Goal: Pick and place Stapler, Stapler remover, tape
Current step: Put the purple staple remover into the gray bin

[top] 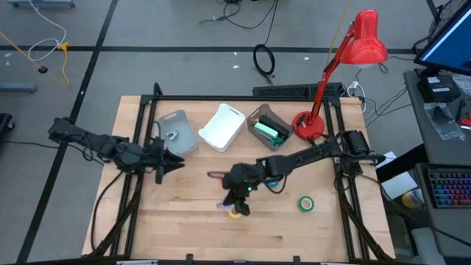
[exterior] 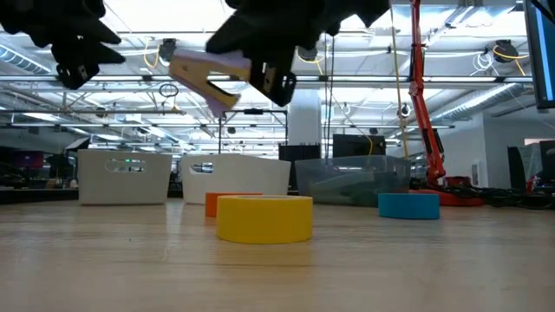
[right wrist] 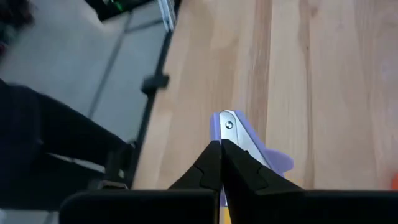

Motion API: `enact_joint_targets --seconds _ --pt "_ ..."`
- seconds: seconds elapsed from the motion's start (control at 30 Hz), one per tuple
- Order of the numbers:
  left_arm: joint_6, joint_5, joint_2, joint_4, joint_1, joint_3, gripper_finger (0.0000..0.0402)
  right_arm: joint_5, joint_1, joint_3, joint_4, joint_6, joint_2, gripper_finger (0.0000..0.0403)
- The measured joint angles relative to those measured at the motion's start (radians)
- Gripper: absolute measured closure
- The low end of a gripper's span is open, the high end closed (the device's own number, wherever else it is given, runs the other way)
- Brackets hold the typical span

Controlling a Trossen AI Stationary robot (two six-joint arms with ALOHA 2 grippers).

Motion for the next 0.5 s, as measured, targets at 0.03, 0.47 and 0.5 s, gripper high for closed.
enact_joint_targets --seconds 0.03,0.47,0.5 --pt "-0.002 0.001 0.019 0.000 0.000 0.000 0.0275 -0.011 -0.011 0.000 0.016 0.012 0.000 0.0402" --pt "-0.049 0.000 0.086 0.074 -0.002 0.000 0.0275 -0.211 -0.178 0.000 0.376 0.189 0.000 0.0403" --pt "-0.046 0.000 0.086 0.084 -0.002 0.000 0.0275 -0.232 -0.192 0.000 0.412 0.211 0.000 0.0403"
